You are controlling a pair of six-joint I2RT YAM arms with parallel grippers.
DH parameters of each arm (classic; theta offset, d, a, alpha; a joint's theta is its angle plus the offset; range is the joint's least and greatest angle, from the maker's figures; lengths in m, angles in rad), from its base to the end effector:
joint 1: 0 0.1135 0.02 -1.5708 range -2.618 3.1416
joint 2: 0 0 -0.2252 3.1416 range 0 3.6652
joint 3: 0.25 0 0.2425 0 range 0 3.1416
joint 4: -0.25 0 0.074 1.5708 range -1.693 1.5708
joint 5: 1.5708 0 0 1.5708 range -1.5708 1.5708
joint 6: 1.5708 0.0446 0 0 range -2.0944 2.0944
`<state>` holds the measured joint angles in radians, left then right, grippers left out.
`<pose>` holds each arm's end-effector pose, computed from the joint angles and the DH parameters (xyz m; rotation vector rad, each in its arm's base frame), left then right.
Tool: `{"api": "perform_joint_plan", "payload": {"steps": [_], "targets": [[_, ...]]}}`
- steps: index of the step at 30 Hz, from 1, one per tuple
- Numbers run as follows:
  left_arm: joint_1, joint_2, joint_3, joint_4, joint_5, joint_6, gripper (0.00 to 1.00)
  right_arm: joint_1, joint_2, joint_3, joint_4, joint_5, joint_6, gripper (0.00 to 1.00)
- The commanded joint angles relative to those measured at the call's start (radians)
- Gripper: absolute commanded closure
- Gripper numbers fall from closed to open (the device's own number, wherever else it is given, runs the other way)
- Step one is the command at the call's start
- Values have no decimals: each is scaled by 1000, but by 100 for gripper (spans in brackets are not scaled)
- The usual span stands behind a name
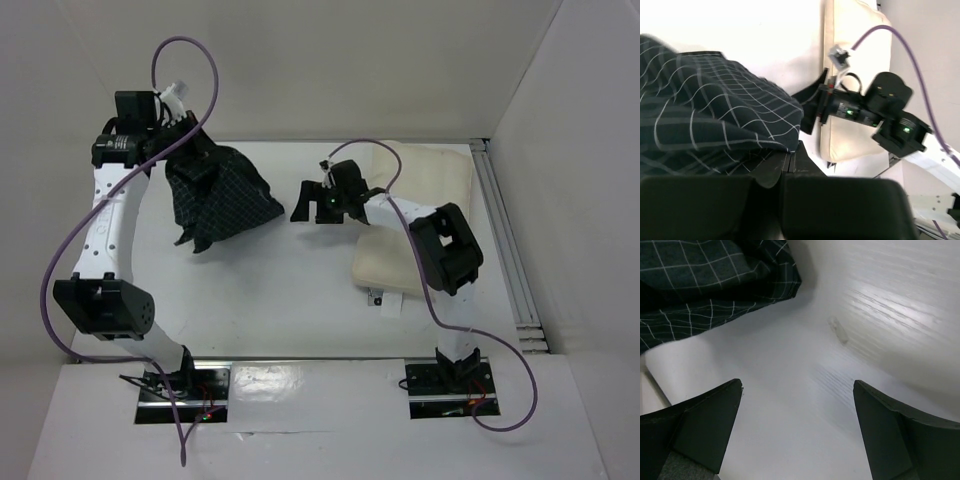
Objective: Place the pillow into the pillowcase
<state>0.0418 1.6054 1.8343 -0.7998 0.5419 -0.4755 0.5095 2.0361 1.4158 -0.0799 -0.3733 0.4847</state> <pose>0.3381 -0.0089 0.3897 -0.2333 2.1505 -0.8315 0.3722 0.2266 0.1526 -0.2389 2.3814 0.9245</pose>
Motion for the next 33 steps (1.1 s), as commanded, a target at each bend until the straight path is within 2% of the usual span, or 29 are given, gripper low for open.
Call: {"api": "perform_joint_plan", "payload": {"steps": [1,6,8,9,10,12,13,14,15,16,17,20,25,29,32,33], "targets": [[20,-35,10,33,73,-11,100,23,59,70,182,-122,41,0],[29,-58,10,33,82,-11,100,54,197,199,259,-216,167,8],[29,-58,10,33,82,-11,100,63,245,199,417,-248,242,13],[38,-68,10,33,82,-21,100,63,263,199,466,-268,327,21],[38,-68,10,33,92,-21,100,63,292,218,568,-315,368,24],[38,-68,10,33,92,-22,100,72,292,235,617,-343,414,33],[38,-78,10,33,79,-31,100,81,267,197,617,-329,398,32],[38,-78,10,33,79,-31,100,90,197,161,600,-308,382,26],[38,-78,10,33,79,-31,100,90,152,119,588,-280,358,15],[38,-78,10,33,60,-31,100,90,104,10,588,-235,342,5],[38,-78,10,33,49,-31,100,90,-1,-44,566,-205,325,3],[38,-87,0,24,23,-22,100,90,-204,-199,458,-95,235,1],[38,-96,-33,33,-17,-22,100,141,-430,-264,307,14,108,0],[38,-96,-53,44,-40,-31,100,273,-464,-163,142,98,-42,0],[38,-105,-62,53,-49,-40,100,381,-390,-57,48,161,-89,0],[38,-105,-63,53,-49,-40,100,406,-367,-10,29,234,-89,0]]}}
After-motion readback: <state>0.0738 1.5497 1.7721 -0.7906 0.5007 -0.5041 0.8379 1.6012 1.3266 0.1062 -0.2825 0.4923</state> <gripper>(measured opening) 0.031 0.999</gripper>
